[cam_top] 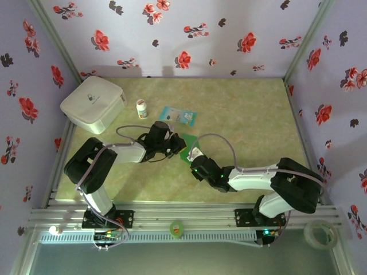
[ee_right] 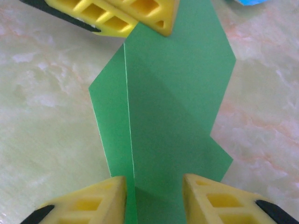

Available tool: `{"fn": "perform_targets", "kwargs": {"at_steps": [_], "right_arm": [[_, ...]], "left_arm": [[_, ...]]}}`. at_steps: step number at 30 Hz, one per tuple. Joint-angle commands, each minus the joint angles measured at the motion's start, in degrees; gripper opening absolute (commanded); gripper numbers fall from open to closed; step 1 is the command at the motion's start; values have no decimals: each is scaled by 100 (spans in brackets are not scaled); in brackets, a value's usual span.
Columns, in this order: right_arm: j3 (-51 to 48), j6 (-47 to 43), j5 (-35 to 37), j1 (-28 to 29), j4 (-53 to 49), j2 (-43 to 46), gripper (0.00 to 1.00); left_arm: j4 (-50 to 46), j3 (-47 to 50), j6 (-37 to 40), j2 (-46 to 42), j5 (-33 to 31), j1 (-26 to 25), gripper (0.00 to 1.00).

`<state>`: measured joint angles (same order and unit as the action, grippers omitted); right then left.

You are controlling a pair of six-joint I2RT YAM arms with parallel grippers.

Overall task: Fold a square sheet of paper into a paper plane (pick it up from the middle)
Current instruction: Fourth fold the wing at the center of the table.

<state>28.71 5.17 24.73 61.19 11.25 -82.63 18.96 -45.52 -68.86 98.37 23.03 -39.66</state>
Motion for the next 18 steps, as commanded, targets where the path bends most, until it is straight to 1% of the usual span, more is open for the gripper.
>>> {"fn": "perform_targets", "kwargs": {"at_steps": [1,5,11,18], "right_arm": [[48,71,208,52,164,-58,30],[12,129,217,57,150,-40,26],[38,197,337,57,53,-130,30],[37,260,357,59,108,-166,27]], "left_arm": [[-171,-146,83,-126,-75,-33,5],[-204,-150,99,-142,-71,-39,6],[-200,-160,101,-137,-72,-34,6],[-174,-156,96,-134,-63,-34,6]]}}
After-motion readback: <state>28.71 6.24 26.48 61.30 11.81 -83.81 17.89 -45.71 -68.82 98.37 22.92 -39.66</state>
